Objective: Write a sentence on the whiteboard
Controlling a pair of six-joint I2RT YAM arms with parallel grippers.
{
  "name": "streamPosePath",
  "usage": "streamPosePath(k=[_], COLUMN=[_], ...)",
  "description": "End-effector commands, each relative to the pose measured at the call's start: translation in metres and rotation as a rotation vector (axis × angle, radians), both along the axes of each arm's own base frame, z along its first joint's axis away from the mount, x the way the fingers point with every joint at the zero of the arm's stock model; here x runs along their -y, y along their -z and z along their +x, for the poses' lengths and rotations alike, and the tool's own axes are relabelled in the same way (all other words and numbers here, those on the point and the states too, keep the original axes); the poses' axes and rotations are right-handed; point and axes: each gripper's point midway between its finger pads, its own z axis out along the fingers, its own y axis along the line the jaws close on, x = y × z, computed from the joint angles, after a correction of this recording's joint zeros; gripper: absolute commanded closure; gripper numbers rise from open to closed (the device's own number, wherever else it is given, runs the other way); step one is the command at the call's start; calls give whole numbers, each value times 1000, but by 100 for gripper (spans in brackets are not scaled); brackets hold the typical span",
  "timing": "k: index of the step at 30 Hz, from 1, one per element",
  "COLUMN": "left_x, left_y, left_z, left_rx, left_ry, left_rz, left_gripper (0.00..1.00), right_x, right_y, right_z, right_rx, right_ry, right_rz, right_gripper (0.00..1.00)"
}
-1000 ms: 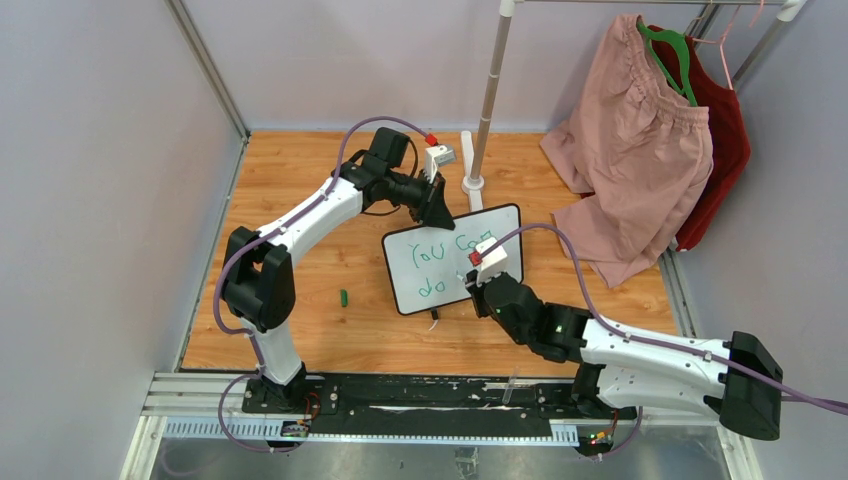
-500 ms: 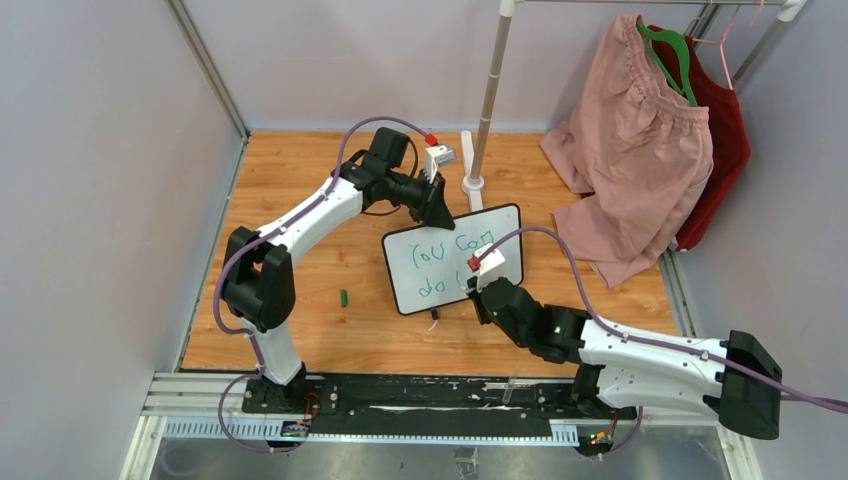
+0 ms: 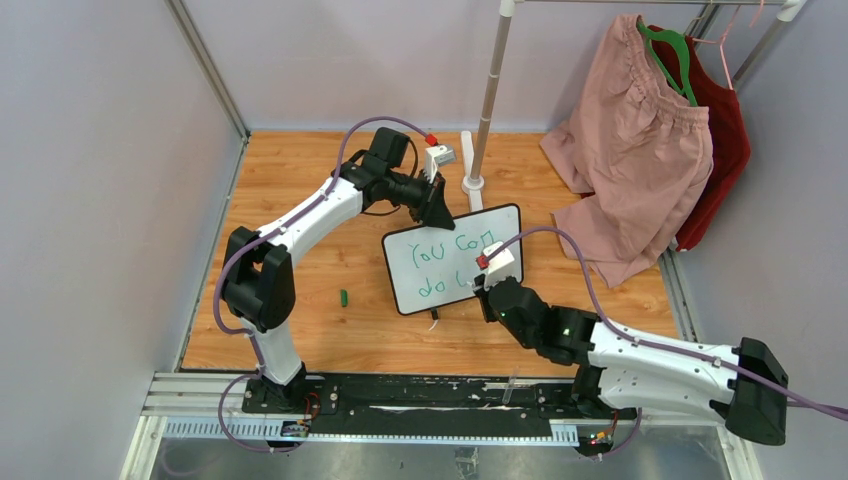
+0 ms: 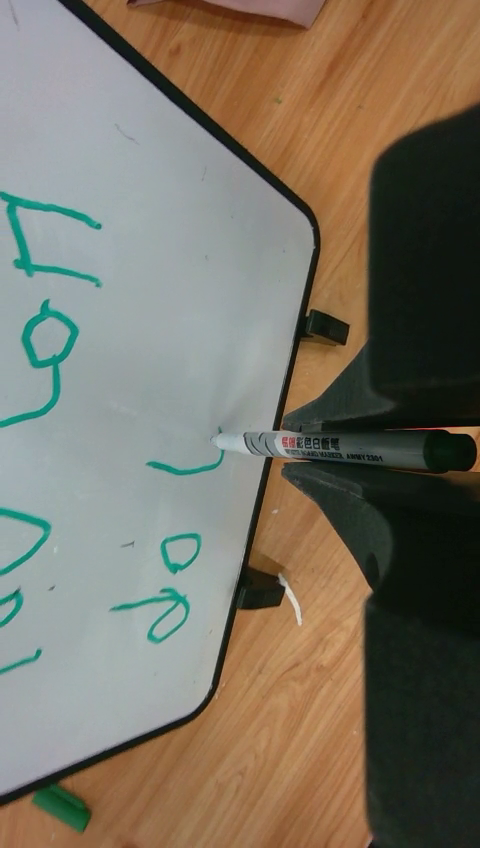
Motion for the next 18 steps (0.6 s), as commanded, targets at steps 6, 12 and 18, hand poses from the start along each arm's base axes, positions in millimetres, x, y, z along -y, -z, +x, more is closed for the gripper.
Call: streamPosePath(k=[6, 12, 18], left_x=[0, 0, 0], left_y=[-13, -13, -13], left_z=[-6, -6, -7], left_rx=[22, 23, 20], left_ry=[2, 3, 3], left_rz=[-16, -17, -17], left_gripper=[100, 100, 100], right_x=[-26, -30, -28], right_y=[-21, -19, -17], right_z=[-13, -9, 0], right_rx=[33, 23, 28], right_ry=[-172, -155, -94], right_rz=[113, 93, 89], right_gripper=[100, 100, 100])
